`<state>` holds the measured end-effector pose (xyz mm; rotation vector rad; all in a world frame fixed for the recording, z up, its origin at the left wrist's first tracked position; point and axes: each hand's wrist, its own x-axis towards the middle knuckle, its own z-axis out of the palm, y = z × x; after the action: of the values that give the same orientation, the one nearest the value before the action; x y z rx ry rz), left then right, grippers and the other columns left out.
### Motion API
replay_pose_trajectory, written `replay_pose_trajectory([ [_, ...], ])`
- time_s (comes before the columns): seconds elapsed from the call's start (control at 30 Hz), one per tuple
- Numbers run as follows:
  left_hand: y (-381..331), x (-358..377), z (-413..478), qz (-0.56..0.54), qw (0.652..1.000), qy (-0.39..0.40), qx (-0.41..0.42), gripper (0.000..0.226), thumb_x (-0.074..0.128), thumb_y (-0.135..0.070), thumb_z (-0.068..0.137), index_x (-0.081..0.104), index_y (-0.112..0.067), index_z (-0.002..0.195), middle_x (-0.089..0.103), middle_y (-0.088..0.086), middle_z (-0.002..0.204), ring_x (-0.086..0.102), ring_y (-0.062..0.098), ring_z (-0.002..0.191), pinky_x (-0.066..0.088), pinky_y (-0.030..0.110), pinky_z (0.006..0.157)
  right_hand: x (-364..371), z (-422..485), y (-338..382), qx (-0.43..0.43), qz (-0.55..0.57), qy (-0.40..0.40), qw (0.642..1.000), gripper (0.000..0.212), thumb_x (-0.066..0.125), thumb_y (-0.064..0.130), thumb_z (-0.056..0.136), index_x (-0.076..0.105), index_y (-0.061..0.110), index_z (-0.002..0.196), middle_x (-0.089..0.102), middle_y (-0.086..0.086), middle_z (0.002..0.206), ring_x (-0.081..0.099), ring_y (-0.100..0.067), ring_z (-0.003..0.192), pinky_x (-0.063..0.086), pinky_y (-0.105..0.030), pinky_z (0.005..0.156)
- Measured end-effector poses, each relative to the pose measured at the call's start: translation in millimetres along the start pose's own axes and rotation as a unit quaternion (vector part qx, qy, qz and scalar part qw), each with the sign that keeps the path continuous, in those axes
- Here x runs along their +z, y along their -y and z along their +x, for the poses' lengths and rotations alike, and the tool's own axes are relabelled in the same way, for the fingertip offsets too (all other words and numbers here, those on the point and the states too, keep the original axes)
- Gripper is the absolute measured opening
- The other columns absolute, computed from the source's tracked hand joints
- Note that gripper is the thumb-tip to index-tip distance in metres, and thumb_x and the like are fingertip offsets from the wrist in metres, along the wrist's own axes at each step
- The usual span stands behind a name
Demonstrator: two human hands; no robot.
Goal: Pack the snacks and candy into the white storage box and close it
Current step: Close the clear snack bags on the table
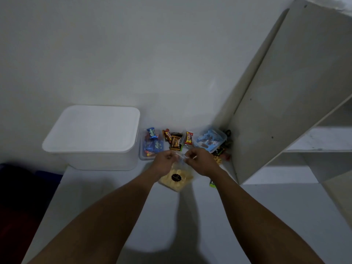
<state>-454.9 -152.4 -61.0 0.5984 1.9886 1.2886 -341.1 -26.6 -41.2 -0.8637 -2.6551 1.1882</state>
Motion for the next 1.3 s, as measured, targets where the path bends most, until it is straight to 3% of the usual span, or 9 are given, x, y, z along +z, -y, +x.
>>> replay_pose_trajectory([
  [0.13,-1.4,-0.2,-0.1,-0.019,1.000,-0.010,0.014,0.014,0.055,-0.009,0.097,0.067,-0.005,0.102,0.065,0.000,0.087,0.059,0.008,0.080,0.046,0.016,0.070,6.7,6.3,6.7,-0.008,-0.028,0.005,1.000,0.012,0.064,0.021,0.091,0.063,0.014,0.081,0.064,-0.007,0.081,0.059,-0.021,0.075,0.045,-0.032,0.064],
  [0.27,-1.4,-3.7,-0.9,-0.050,0.998,-0.029,0.029,0.009,0.063,-0.008,0.092,0.069,-0.009,0.099,0.069,0.008,0.095,0.062,0.015,0.088,0.050,0.028,0.082,11.7,10.2,5.2,-0.007,-0.040,0.007,0.999,0.013,0.061,0.020,0.093,0.064,0.009,0.087,0.063,-0.008,0.082,0.057,-0.020,0.074,0.042,-0.031,0.063],
  [0.43,-1.4,-1.8,-0.1,-0.042,0.998,-0.019,0.035,0.009,0.064,-0.011,0.092,0.070,-0.008,0.098,0.070,0.009,0.097,0.063,0.016,0.090,0.051,0.030,0.084,14.9,12.0,8.3,-0.019,-0.048,-0.017,0.999,0.010,0.060,0.016,0.092,0.064,0.009,0.085,0.067,-0.008,0.083,0.059,-0.020,0.074,0.047,-0.034,0.068],
  [0.57,-3.7,2.9,-1.3,-0.044,0.998,-0.016,0.041,0.008,0.059,-0.005,0.094,0.065,-0.009,0.091,0.065,-0.003,0.084,0.059,0.006,0.079,0.047,0.013,0.070,19.4,12.8,5.0,-0.024,-0.071,-0.020,0.997,0.011,0.059,0.015,0.091,0.058,0.015,0.080,0.065,-0.006,0.079,0.060,-0.022,0.075,0.053,-0.041,0.071],
  [0.67,-4.4,5.1,-1.7,-0.011,0.999,-0.012,0.045,0.013,0.053,-0.008,0.098,0.061,-0.013,0.089,0.061,-0.006,0.083,0.056,0.008,0.080,0.045,0.016,0.068,19.5,11.6,3.7,-0.023,-0.060,-0.023,0.998,0.012,0.062,0.018,0.091,0.058,0.017,0.079,0.060,0.001,0.073,0.057,-0.018,0.072,0.051,-0.039,0.069],
  [0.83,-1.0,5.4,3.0,0.007,0.999,-0.029,0.022,0.013,0.051,-0.012,0.099,0.060,-0.014,0.091,0.062,0.003,0.093,0.057,0.017,0.088,0.047,0.036,0.084,15.5,12.9,1.6,0.001,-0.058,-0.012,0.998,0.014,0.065,0.023,0.090,0.058,0.019,0.078,0.057,0.004,0.070,0.054,-0.013,0.065,0.044,-0.032,0.061],
  [0.97,-4.2,4.2,-0.9,-0.033,0.999,-0.016,0.021,0.008,0.056,-0.007,0.096,0.063,-0.008,0.094,0.063,0.001,0.086,0.057,0.011,0.081,0.048,0.024,0.075,16.8,10.7,-1.7,0.003,-0.079,-0.011,0.997,0.014,0.059,0.019,0.093,0.057,0.020,0.079,0.060,-0.001,0.078,0.058,-0.021,0.074,0.053,-0.043,0.069],
  [1.17,2.9,-1.2,-1.4,0.022,1.000,0.008,0.005,0.015,0.055,-0.005,0.094,0.070,-0.006,0.093,0.066,0.006,0.087,0.058,0.015,0.082,0.047,0.027,0.071,18.3,6.3,-0.2,0.016,-0.043,0.018,0.999,0.023,0.066,0.029,0.091,0.056,0.032,0.071,0.056,0.010,0.066,0.052,-0.009,0.063,0.041,-0.029,0.058],
  [1.3,6.6,0.4,-1.2,0.021,1.000,-0.013,-0.002,0.015,0.055,-0.014,0.095,0.070,-0.012,0.095,0.066,0.004,0.089,0.057,0.015,0.084,0.046,0.030,0.075,14.1,10.3,1.8,0.026,-0.066,0.039,0.997,0.015,0.062,0.028,0.092,0.066,0.023,0.079,0.064,-0.001,0.073,0.061,-0.020,0.069,0.050,-0.038,0.064],
])
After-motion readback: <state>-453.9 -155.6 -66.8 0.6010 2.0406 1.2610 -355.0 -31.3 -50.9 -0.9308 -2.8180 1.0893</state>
